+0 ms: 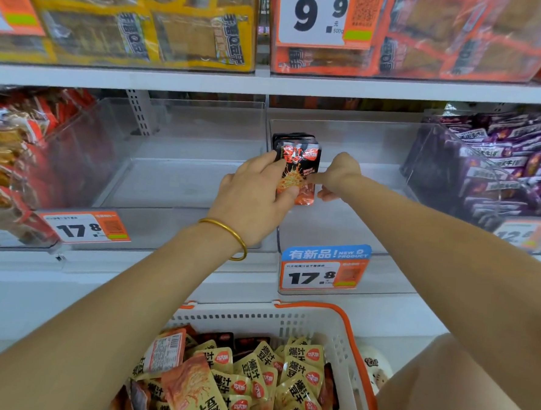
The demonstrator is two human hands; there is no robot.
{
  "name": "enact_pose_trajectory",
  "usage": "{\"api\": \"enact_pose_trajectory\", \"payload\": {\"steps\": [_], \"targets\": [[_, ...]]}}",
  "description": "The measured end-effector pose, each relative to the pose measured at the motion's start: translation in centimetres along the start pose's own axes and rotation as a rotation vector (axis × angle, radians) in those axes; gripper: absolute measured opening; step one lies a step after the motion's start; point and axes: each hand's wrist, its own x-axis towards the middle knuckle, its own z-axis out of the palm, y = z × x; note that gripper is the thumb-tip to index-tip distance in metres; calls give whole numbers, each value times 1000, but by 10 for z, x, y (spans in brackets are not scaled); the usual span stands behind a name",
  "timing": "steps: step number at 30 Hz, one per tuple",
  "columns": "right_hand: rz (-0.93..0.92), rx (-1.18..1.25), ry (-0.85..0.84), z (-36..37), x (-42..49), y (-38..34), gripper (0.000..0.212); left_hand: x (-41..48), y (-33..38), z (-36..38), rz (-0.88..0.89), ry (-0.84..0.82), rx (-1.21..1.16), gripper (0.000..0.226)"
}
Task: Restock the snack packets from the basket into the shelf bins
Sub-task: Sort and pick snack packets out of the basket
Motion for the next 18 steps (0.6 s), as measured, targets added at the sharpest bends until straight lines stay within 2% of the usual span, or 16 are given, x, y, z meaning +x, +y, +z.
{"api": "enact_pose_trajectory", "payload": {"steps": [3, 5, 6, 9, 11, 14, 18], "targets": [[-141, 30, 53, -16, -23, -9, 28, -9, -5, 2, 26, 88, -87, 58], [-285, 106, 75, -29, -58, -12, 24, -23, -10, 4, 74, 230, -166, 64], [-349, 167, 65, -35, -82, -13, 24, -31, -13, 5, 95, 305, -188, 60], [-481, 325, -116, -40, -160, -3, 24, -65, -20, 10, 90, 421, -238, 43], [-501, 322, -298, -24, -198, 15, 20, -91, -30, 22, 56, 396, -264, 39], [-409, 187, -524, 25, -221, 54, 11, -133, -53, 58, -4, 262, -249, 38], [-257, -92, -672, 103, -198, 105, 10, -172, -92, 101, -143, 30, -200, 35]]}}
